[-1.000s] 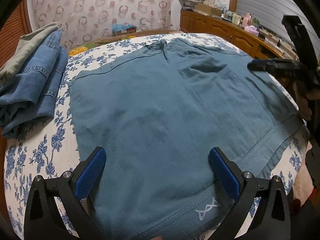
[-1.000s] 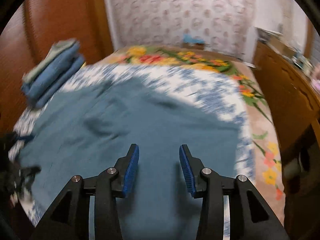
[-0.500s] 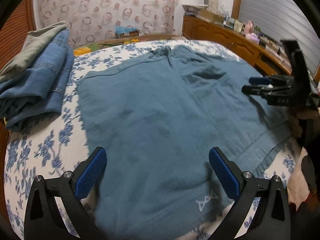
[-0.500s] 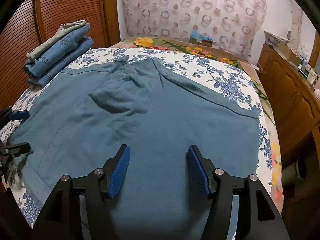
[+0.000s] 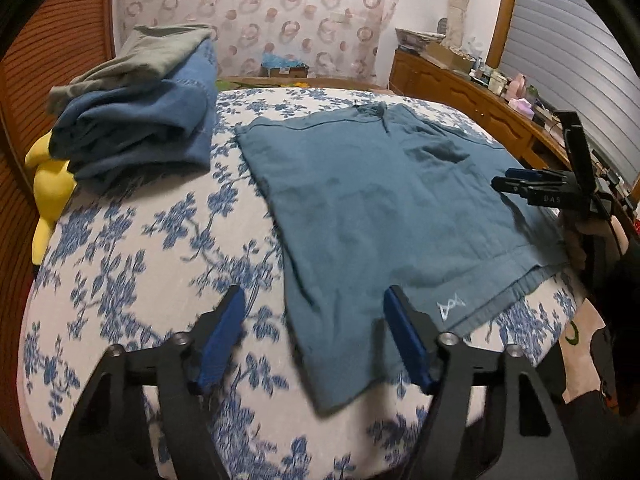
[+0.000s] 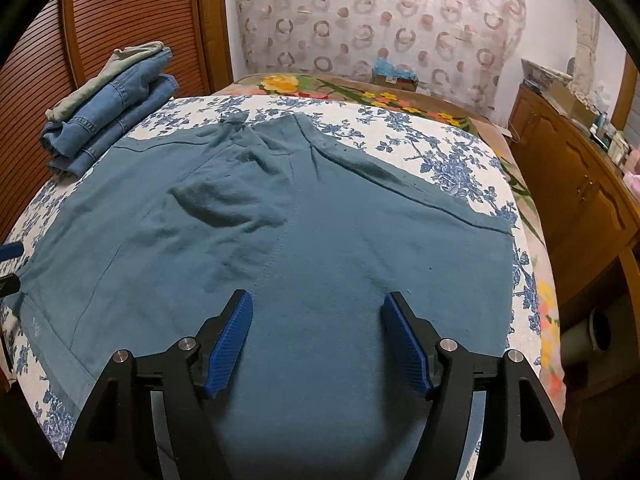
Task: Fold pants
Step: 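Grasp the hem of one shorts leg with the left gripper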
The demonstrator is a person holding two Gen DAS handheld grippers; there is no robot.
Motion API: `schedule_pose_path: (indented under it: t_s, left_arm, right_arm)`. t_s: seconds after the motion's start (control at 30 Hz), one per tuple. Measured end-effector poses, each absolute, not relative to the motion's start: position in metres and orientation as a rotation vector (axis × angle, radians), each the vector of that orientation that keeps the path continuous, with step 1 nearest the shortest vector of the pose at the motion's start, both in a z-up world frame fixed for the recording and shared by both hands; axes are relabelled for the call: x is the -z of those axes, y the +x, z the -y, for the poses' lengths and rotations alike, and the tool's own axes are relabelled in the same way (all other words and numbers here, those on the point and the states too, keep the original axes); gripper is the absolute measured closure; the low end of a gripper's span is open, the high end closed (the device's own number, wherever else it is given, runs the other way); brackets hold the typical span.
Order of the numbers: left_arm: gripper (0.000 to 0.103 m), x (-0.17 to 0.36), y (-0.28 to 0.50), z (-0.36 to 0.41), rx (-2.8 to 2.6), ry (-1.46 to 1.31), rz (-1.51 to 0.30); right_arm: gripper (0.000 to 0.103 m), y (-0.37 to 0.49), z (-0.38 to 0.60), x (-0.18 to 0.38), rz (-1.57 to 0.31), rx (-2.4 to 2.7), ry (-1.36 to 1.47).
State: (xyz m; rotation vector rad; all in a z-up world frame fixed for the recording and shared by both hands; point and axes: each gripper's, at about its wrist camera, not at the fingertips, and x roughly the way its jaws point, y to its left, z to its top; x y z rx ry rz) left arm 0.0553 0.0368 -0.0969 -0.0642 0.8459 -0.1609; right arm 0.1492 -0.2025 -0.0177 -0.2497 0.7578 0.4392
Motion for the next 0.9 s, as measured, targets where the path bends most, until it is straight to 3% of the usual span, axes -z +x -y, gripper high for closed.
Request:
schedule_pose_path:
  t_s: [0.2, 0.43, 0.7, 0.8, 0.9]
  left_arm:
    - [0.049, 0.100, 0.042, -0.038, 0.178, -0.071, -0.862]
    - [0.051, 0.105, 0.037, -0.036, 0.186, -0.070, -0.876]
    - [0.085, 0.103, 0.038, -0.033, 0.219, -0.077, -0.853]
    - [0.091, 0.098, 0.040, -0.032, 0.234, -0.083, -0.839]
    - [0.092, 0.089, 0.043, -0.027, 0.261, -0.075, -0.817]
  right_arm:
    - [0.033, 0.150, 0.202, 0.018, -0.758, -0.439, -0.250]
    - [0.032, 0.151, 0.203, 0.019, -0.759, -0.438, -0.249]
    - [0.032, 0.151, 0.203, 0.019, -0.759, -0.439, -0.248]
    - [0.032, 0.151, 0.203, 0.019, -0.758, -0.439, -0.249]
    - [0.032, 0.152, 0.203, 0.019, -0.759, -0.438, -0.245]
